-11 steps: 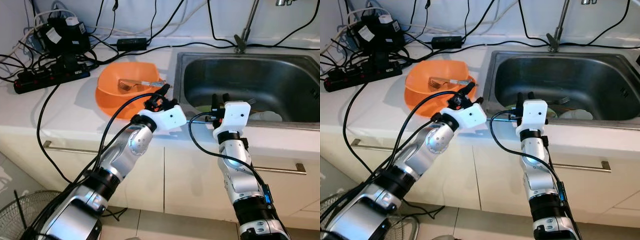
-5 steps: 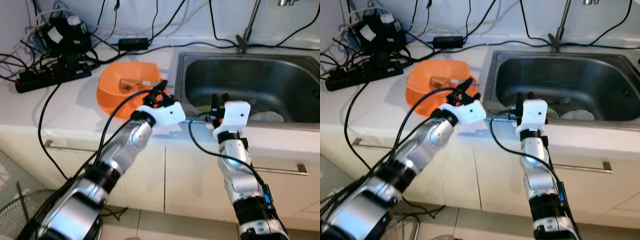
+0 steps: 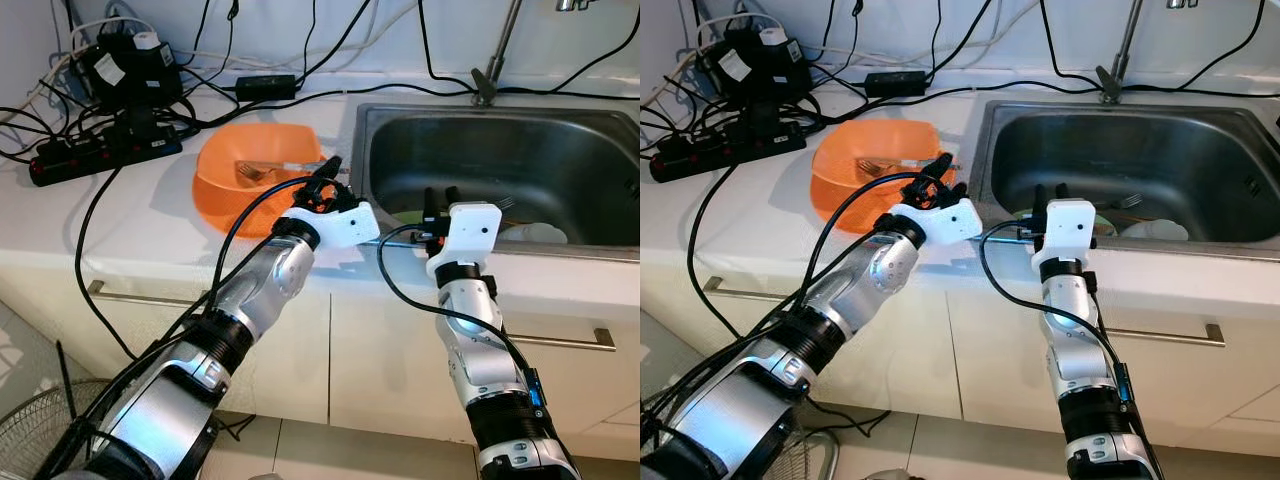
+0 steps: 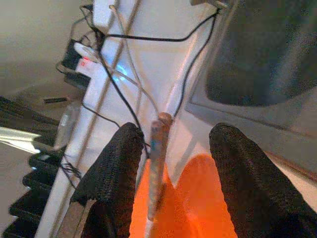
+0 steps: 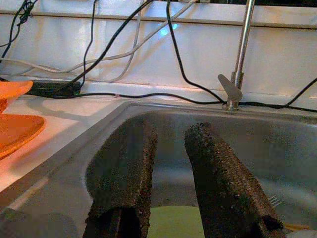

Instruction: Kitchen organization

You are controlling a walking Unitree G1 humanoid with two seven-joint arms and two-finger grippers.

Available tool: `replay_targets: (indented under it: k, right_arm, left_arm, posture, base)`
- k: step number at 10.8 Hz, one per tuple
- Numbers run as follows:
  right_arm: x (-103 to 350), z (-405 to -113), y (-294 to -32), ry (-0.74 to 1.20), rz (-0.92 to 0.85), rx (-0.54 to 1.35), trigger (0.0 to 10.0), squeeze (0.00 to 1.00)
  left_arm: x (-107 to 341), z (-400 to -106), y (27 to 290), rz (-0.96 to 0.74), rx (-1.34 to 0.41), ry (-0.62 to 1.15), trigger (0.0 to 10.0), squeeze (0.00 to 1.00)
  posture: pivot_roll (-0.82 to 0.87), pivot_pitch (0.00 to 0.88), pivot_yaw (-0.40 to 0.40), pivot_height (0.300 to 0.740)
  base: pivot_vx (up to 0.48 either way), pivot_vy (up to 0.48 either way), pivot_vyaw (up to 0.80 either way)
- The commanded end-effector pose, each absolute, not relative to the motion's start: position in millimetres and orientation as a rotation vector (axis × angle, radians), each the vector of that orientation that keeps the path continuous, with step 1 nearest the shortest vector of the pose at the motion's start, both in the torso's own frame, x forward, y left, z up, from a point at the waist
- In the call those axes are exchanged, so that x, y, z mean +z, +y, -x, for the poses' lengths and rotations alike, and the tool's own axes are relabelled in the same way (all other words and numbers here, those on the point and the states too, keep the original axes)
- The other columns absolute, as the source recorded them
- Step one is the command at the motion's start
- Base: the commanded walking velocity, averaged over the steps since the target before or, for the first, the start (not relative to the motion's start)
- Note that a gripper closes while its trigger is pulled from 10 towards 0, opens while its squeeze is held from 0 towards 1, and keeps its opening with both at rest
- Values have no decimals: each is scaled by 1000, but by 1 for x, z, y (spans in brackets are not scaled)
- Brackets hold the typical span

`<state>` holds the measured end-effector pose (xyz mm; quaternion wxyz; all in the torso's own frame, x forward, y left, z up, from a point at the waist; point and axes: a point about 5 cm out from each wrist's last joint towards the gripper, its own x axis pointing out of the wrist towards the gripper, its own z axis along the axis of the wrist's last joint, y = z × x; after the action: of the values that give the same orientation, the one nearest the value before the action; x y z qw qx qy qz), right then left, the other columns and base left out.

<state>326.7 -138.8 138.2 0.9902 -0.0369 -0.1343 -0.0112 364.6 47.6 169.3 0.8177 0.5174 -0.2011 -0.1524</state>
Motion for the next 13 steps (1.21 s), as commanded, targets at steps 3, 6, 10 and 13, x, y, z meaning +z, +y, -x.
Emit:
replay_targets:
  k: [3,6,10,13]
  right_arm:
    - [143,-330,-135,-276,66,-16,10000,0]
    - [143,-330,-136,-277,67,-21,10000,0]
    - [142,-331,-133,-271,64,-12,10000,0]
    - [142,-331,-136,-271,71,-13,10000,0]
  left_arm:
    - [183,-370,47,-1135,-282,-483,10000,0]
    - [180,-374,45,-1171,-290,-472,10000,0]
    - [178,-375,44,-1176,-283,-472,3686,0]
    - [177,-376,45,-1184,-280,-465,2471,0]
  posture:
    - [72,0,63,740]
    - [67,0,62,740]
    - [70,0,60,740]
    - [65,0,61,740]
  base:
    - [0,0,0]
    - [0,0,0]
    - [0,0,0]
    - [0,0,0]
